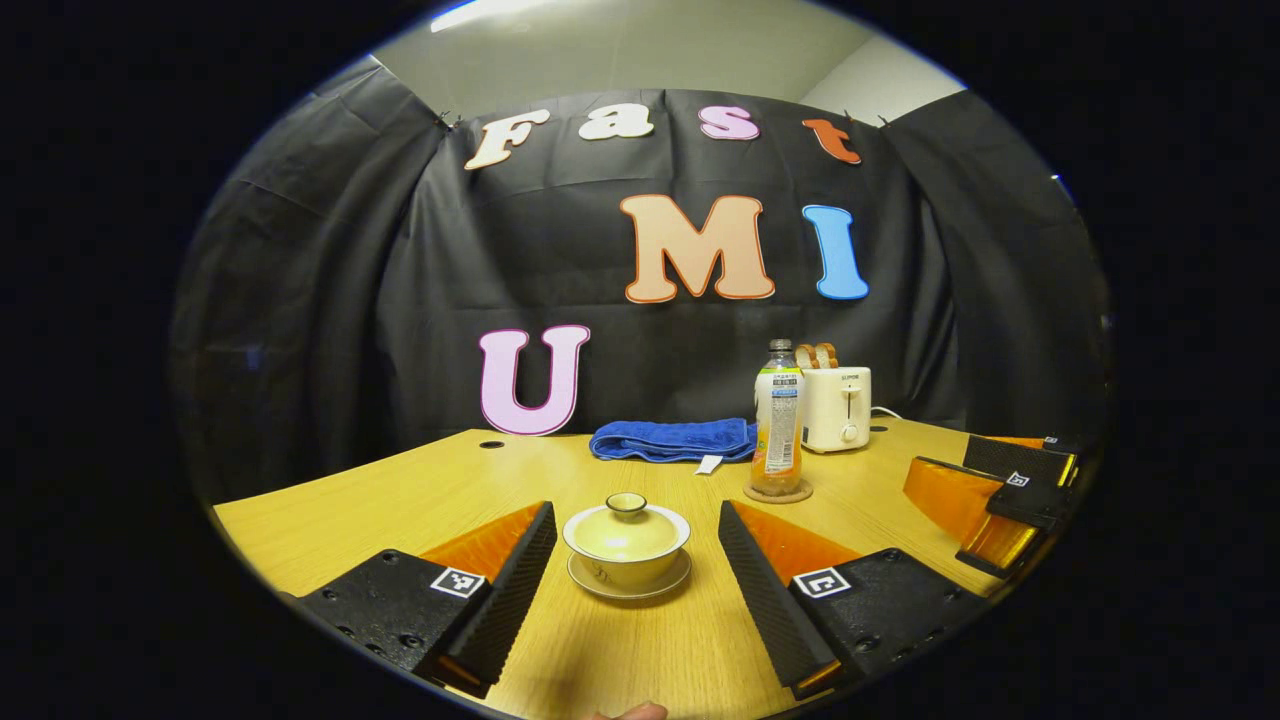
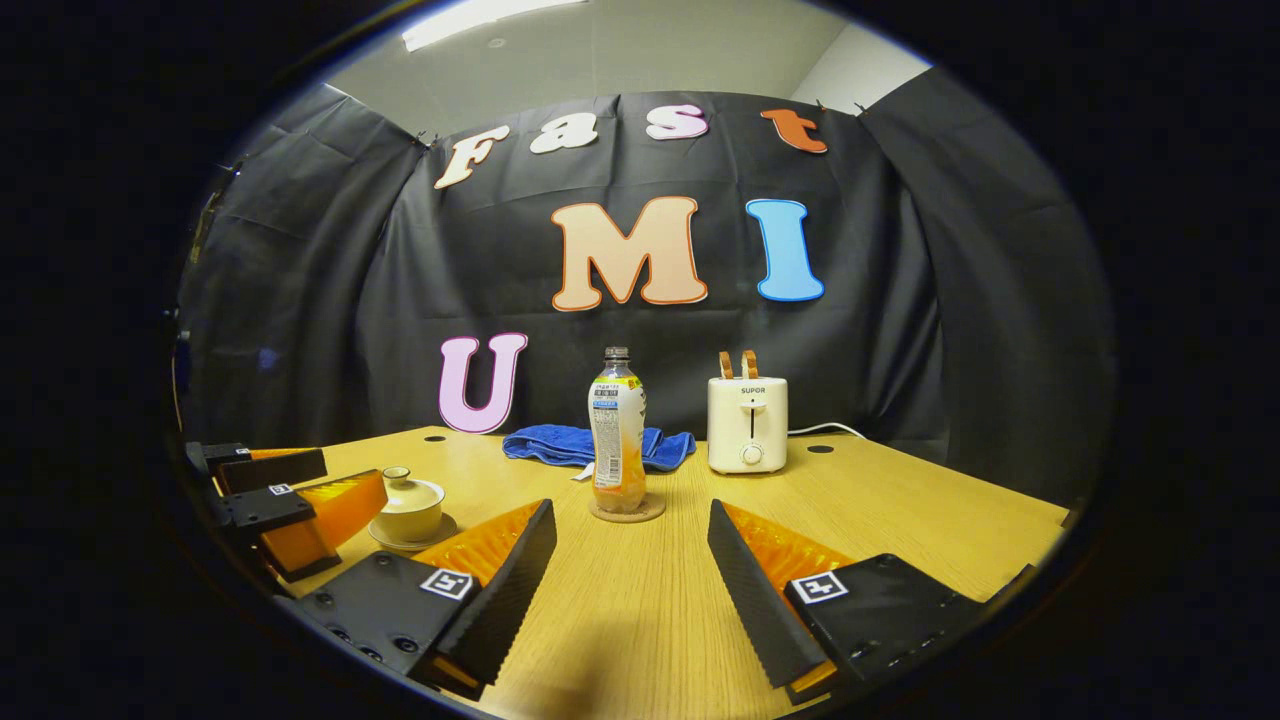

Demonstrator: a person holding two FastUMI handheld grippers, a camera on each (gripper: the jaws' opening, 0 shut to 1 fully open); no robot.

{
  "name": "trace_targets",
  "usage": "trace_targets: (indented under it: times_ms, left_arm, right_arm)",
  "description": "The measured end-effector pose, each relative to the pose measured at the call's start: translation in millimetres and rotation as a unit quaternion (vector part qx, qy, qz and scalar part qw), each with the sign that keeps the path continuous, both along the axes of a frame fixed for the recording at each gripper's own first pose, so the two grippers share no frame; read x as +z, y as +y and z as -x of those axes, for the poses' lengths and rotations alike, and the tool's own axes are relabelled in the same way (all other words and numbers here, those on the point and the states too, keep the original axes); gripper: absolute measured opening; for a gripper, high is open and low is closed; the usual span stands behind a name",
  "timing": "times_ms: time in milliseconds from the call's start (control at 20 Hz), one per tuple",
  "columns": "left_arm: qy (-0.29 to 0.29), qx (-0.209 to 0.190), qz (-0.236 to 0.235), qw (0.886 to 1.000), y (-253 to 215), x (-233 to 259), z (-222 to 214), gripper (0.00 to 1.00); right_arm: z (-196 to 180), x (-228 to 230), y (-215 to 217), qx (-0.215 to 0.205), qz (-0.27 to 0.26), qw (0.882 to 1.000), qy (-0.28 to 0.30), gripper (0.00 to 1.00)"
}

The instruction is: Open the teacup lid with one hand, grasp the water bottle and pour water into the teacup with the other hand; after pouring, place the water bottle on the coaster and then close the teacup lid.

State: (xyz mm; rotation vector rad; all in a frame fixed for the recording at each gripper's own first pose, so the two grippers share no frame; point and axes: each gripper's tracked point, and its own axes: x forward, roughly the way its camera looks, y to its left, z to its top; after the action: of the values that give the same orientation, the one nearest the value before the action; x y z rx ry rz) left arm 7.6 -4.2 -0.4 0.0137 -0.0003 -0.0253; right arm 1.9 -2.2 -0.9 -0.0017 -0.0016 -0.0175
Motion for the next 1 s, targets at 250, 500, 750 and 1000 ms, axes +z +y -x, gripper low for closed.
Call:
trace_targets:
  times_ms: [250,500,750,1000]
  left_arm:
    - [0.037,-0.004,0.000,0.999,4.7,-10.4,-20.5,0.96]
    - [0.033,-0.002,-0.017,0.999,11.8,2.8,-40.8,0.96]
    - [0.042,-0.025,-0.042,0.998,-0.8,3.1,-53.9,0.88]
    - [0.065,-0.029,-0.054,0.996,-5.2,-7.8,-64.1,0.80]
  right_arm:
    - [-0.2,-0.8,0.2,0.000,0.000,1.000,0.000,0.96]
    - [-0.7,-0.2,0.4,0.000,0.000,1.000,0.000,0.94]
    - [-1.4,-0.6,-0.5,-0.002,0.000,1.000,-0.001,0.94]
    - [-1.1,-1.0,-1.6,-0.006,0.000,1.000,0.000,0.94]
